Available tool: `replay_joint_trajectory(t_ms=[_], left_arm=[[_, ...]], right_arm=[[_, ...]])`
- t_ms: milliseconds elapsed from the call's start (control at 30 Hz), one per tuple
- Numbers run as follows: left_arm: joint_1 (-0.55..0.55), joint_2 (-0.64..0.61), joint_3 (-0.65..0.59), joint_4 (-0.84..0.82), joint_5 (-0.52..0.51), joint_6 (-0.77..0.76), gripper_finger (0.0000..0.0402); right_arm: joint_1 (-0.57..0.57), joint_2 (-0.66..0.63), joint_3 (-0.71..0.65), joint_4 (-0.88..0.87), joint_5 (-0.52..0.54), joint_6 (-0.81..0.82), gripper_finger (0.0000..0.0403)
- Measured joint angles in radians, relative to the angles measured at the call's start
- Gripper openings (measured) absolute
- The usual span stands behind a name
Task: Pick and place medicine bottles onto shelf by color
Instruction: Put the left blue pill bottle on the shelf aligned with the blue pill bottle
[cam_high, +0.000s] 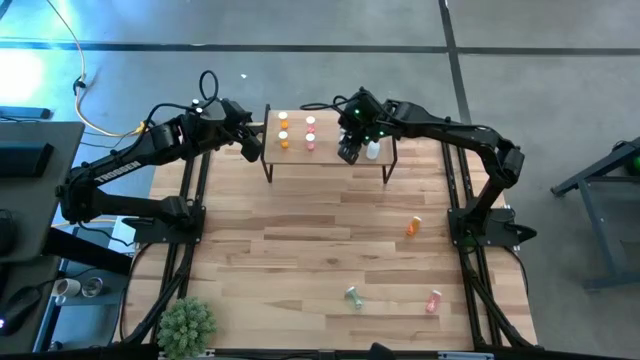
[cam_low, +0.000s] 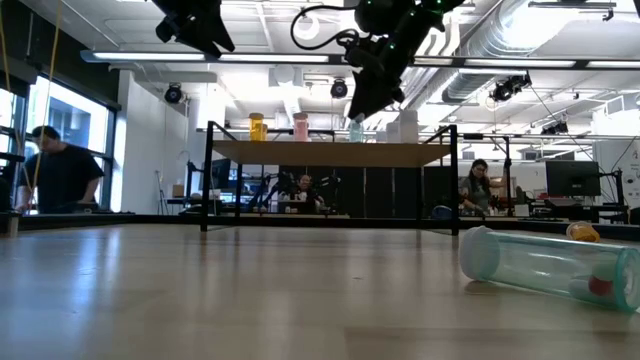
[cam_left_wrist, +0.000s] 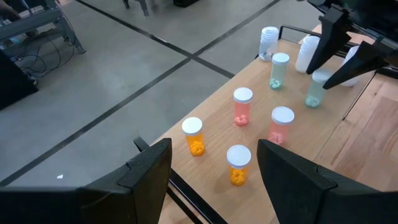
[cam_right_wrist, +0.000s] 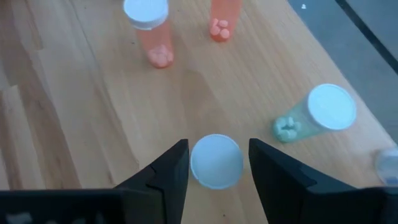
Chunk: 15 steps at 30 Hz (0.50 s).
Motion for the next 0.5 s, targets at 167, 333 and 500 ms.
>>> replay_joint_trajectory(t_ms=[167,333,500], left_arm=[[0.0,0.0,0.0,0.0,0.0,0.0,0.0227],[0.0,0.0,0.0,0.0,0.0,0.0,0.0227],[0.0,0.0,0.0,0.0,0.0,0.0,0.0227]], right_arm=[[0.0,0.0,0.0,0.01,0.013,0.0,0.0159],[0.0,0.0,0.0,0.009,0.012,-0.008,0.016],[0.002,-0.001,0.0,0.008,0.009,-0.008,0.016]])
